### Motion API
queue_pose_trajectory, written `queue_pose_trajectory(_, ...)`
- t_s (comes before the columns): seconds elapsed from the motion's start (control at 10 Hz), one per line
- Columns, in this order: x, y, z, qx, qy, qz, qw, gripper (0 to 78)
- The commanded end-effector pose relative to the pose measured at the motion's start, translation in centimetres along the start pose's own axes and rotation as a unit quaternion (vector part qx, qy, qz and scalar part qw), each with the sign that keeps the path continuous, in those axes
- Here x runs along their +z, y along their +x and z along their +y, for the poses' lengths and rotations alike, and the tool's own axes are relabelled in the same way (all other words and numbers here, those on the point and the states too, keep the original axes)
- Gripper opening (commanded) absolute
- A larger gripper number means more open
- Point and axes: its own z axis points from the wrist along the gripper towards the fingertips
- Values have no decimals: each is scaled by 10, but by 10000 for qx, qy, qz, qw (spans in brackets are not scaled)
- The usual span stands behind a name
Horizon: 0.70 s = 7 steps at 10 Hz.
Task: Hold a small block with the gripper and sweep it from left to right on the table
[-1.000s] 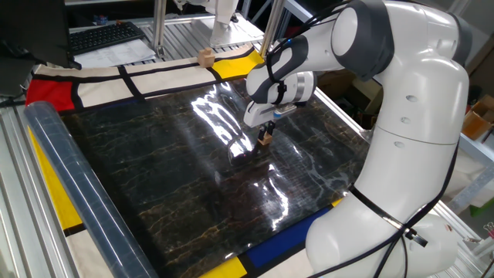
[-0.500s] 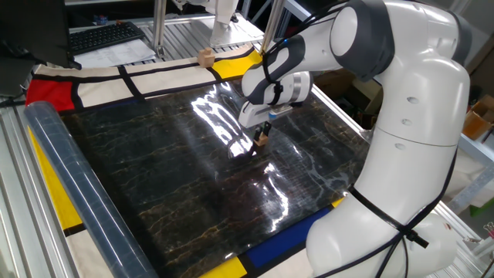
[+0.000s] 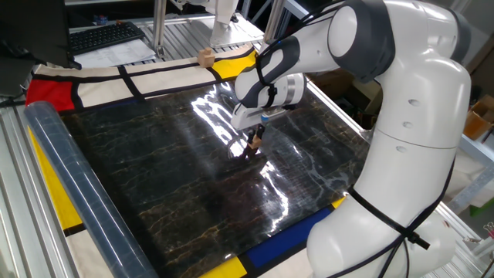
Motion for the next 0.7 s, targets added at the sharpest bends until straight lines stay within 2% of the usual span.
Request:
queue_pose_trajectory(0.1, -1, 0, 3, 65, 0, -15, 10000, 12)
queue_pose_trajectory(0.3, -1, -1, 0, 71, 17, -20, 10000, 12)
queue_pose_trajectory(0.6, -2, -10, -34, -199, 23, -20, 9998, 12)
queue_pose_trajectory(0.7, -2, -10, -34, -199, 23, -20, 9998, 12)
